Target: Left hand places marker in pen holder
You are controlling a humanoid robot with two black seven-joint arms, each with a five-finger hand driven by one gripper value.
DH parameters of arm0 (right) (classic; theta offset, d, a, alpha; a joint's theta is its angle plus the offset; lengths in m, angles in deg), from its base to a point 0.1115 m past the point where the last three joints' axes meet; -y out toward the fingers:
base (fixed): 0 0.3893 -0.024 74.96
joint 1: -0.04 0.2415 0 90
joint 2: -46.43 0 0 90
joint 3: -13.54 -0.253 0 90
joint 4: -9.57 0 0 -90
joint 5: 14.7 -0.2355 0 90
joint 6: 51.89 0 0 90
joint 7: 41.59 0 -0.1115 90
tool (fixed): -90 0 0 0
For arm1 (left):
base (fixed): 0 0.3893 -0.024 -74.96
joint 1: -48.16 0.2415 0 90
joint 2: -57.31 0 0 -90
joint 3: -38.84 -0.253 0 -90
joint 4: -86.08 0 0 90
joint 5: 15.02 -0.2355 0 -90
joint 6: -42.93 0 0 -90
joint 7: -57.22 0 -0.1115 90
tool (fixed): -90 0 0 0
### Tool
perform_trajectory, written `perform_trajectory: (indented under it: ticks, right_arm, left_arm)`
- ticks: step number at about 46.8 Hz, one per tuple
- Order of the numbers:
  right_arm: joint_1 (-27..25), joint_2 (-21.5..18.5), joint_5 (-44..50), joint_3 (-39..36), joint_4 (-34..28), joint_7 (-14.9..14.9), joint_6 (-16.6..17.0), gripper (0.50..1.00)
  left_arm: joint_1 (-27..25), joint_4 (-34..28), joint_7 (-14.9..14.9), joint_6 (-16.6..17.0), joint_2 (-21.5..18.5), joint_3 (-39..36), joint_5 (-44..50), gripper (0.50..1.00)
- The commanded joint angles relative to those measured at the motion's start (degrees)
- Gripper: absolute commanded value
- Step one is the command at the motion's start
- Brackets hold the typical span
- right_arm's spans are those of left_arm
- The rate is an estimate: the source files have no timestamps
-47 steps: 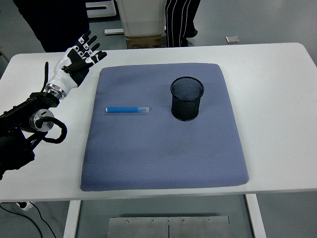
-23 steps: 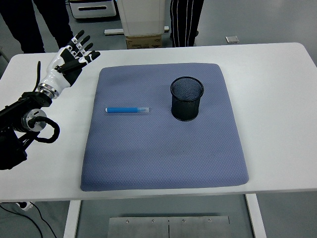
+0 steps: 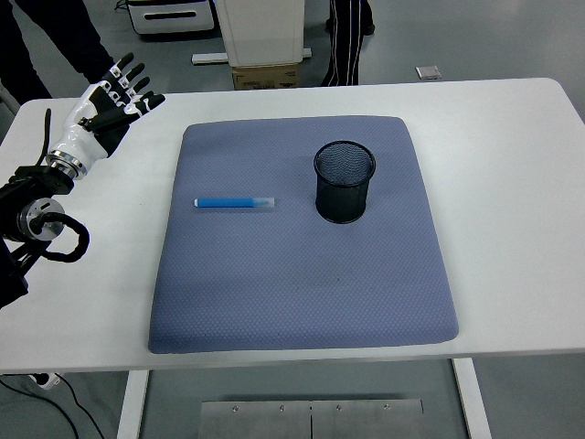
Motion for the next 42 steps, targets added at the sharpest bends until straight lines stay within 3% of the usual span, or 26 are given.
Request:
perform_trajectory:
  ticks: [1, 12, 21, 26, 34, 35, 37, 42]
  right_arm:
    - [0.0, 0.0, 0.0, 0.0, 0.0, 0.0, 0.01, 1.0]
    - [0.0, 0.0, 0.0, 0.0, 0.0, 0.0, 0.01, 1.0]
    - [0.0, 0.0, 0.0, 0.0, 0.0, 0.0, 0.01, 1.0]
    - [0.0, 0.0, 0.0, 0.0, 0.0, 0.0, 0.01, 1.0]
    - [0.0, 0.0, 0.0, 0.0, 0.0, 0.0, 0.01, 1.0]
    - [0.0, 0.0, 0.0, 0.0, 0.0, 0.0, -0.08, 1.0]
    - [0.0, 0.0, 0.0, 0.0, 0.0, 0.0, 0.01, 1.0]
    - [0.0, 0.0, 0.0, 0.0, 0.0, 0.0, 0.01, 1.0]
  left_arm:
    - [-1.73, -0.19, 0.01, -0.02, -0.1, -3.31, -0.24, 1.0]
    - [-8.24, -1.77, 0.01, -0.37, -0.19, -18.43, 0.11, 1.0]
    - [-12.02, -10.91, 0.36, -1.51, -4.84, -22.04, 1.6, 1.0]
    - [-14.21, -11.09, 0.1, -1.16, -4.58, -24.67, 1.08, 1.0]
    - [-21.07, -11.09, 0.1, -0.63, -3.26, -39.0, 0.9, 1.0]
    - [-23.94, -11.09, 0.1, -0.63, -1.78, -44.57, 0.9, 1.0]
    - [-25.81, -11.18, 0.1, -0.8, -1.07, -48.39, 0.9, 1.0]
    - [-28.63, -11.53, 0.19, -1.16, -0.27, -54.82, 0.9, 1.0]
